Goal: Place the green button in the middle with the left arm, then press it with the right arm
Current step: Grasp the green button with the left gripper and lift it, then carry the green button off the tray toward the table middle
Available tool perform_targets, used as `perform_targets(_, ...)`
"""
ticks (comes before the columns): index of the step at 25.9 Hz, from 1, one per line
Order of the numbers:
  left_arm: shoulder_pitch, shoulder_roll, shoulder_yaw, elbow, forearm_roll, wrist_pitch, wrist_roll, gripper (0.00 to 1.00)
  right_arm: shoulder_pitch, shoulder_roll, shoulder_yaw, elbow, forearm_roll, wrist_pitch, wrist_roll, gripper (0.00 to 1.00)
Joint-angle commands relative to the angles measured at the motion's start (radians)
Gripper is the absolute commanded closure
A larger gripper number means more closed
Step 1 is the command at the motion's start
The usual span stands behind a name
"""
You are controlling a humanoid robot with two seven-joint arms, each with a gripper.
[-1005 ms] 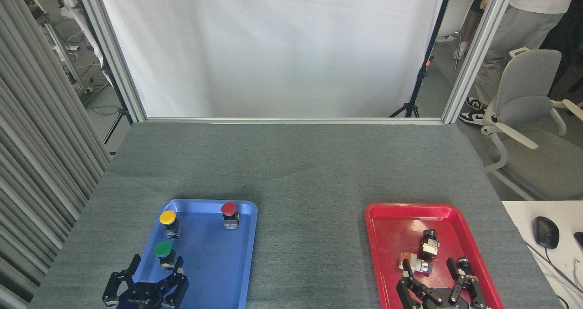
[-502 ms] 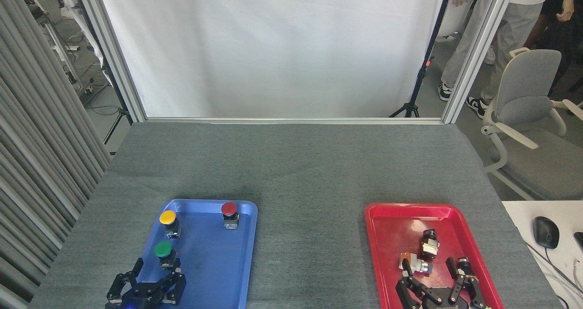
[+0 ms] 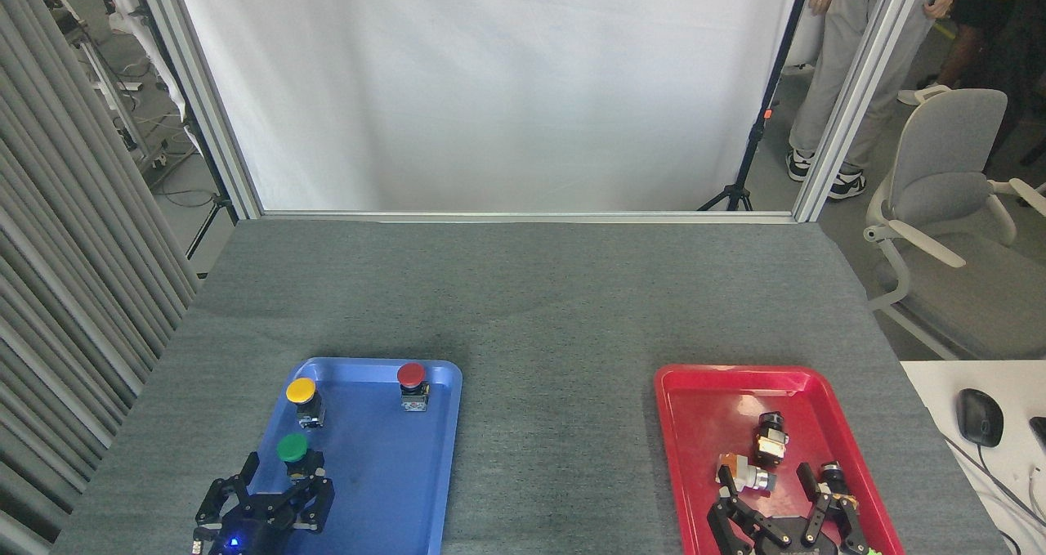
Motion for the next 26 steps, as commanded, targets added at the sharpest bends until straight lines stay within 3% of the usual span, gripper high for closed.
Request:
perform_targets(1, -0.015, -0.002, -0.004, 0.031, 0.001, -0.012, -0.009, 0.22, 0.000, -0.002, -0.001, 0.000, 0.007, 0.001, 0.000, 0.00)
perform_targets(10, -0.029, 0.012, -0.015, 0.061, -0.002, -0.026, 0.000, 0.72, 0.000, -0.007, -0.001, 0.000, 0.009, 0.001, 0.000, 0.00)
perform_targets(14, -0.035, 0.046, -0.014, 0.058, -0.003, -0.168, 0.002, 0.99, -0.002, -0.008, -0.002, 0.000, 0.009, 0.003, -0.002, 0.00)
perform_targets(19, -0.089, 0.055, -0.063, 0.014, -0.037, -0.463, 0.071, 1.00, -0.002, -0.007, -0.002, 0.000, 0.009, 0.003, 0.000, 0.00)
perform_targets(22, -0.163, 0.020, -0.233, -0.008, -0.105, -0.484, 0.073, 1.00, -0.002, -0.008, -0.002, 0.000, 0.009, 0.003, 0.000, 0.00)
perform_targets(26, -0.250, -0.102, -0.386, 0.083, -0.149, -0.449, 0.065, 1.00, -0.002, -0.007, -0.002, 0.000, 0.009, 0.004, -0.002, 0.00)
